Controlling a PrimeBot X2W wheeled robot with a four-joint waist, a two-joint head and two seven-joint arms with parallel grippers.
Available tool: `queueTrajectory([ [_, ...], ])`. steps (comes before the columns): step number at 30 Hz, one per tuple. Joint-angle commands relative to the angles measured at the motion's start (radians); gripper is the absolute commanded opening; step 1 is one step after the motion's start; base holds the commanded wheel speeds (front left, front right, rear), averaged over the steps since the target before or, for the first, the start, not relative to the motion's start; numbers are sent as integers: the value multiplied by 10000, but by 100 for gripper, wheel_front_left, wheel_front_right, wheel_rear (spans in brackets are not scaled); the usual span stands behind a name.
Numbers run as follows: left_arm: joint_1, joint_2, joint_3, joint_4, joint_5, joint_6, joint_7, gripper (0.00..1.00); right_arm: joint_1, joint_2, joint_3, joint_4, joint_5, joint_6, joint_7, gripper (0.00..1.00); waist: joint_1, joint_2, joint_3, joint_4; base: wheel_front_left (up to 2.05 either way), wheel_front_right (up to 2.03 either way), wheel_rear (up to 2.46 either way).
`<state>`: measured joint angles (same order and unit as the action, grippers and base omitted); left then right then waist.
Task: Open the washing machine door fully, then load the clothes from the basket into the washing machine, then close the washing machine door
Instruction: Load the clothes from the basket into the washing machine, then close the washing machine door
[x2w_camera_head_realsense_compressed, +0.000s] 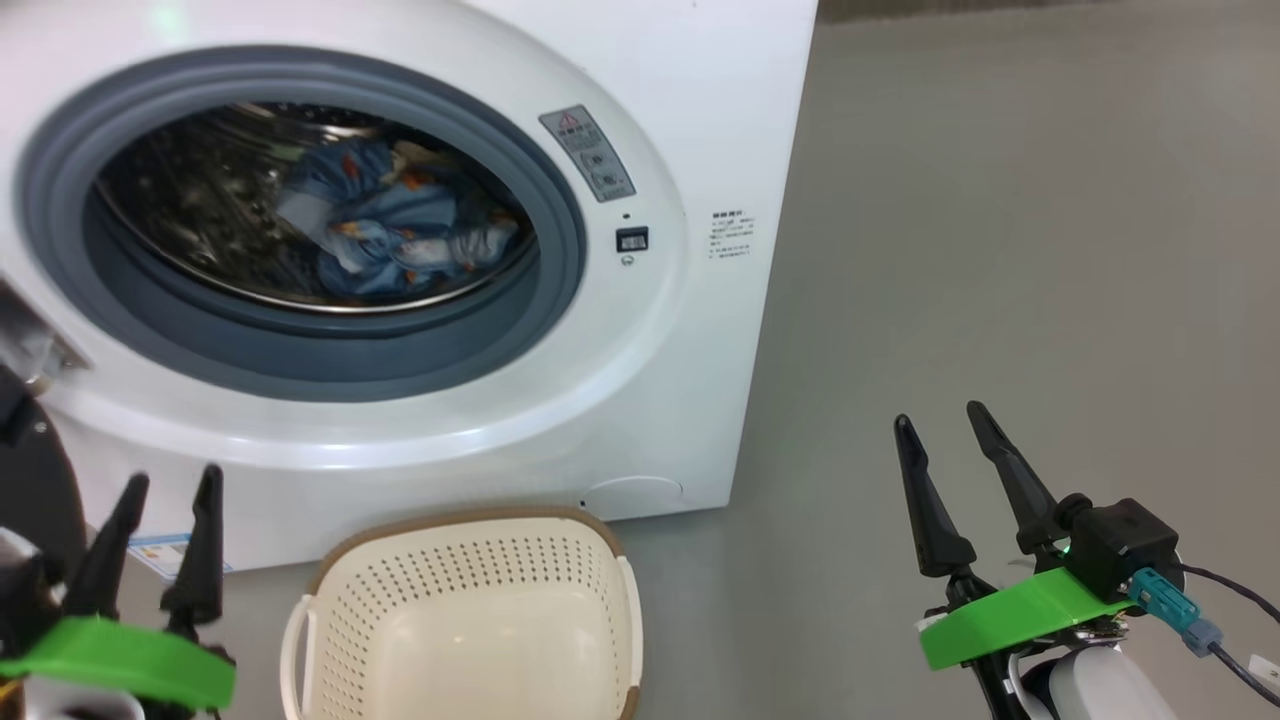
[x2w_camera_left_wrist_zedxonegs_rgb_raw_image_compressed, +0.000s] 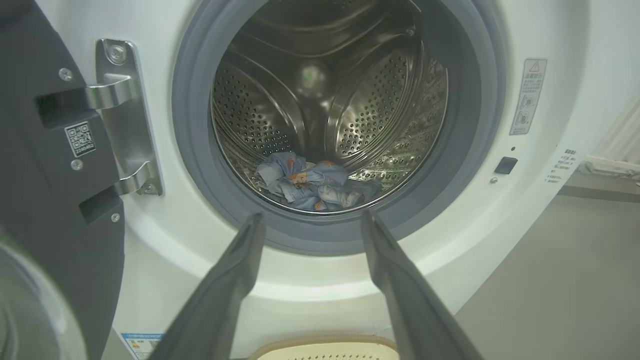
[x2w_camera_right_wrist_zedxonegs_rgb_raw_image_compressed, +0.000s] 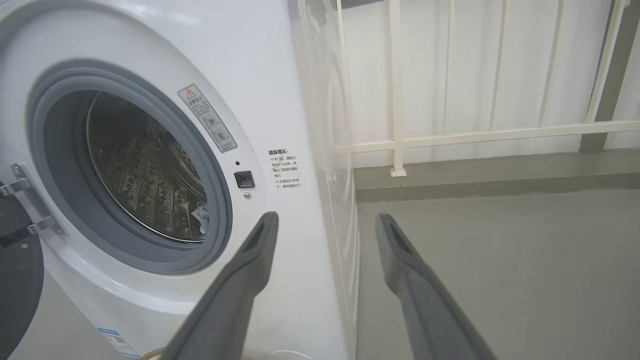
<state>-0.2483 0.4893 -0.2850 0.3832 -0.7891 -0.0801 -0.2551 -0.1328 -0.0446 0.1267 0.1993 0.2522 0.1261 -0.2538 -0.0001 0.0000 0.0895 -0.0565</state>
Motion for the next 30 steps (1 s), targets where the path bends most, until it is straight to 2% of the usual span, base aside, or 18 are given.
queueTrajectory([
  [1, 87, 301, 581, -362, 215, -24, -66, 100, -34, -56, 171, -189, -35, 46, -80, 100, 1, 0, -244, 122, 0, 0, 0],
  [15, 1382, -247, 1343, -1333, 855, 109, -66, 100, 159, -56, 92, -57, -111, 46, -80, 100, 1, 0, -658, 213, 0, 0, 0],
  [30, 1464, -243, 1550, -1451, 911, 24, -66, 100, 115, -56, 62, -133, -116, 46, -80, 100, 1, 0, -505, 277, 0, 0, 0],
])
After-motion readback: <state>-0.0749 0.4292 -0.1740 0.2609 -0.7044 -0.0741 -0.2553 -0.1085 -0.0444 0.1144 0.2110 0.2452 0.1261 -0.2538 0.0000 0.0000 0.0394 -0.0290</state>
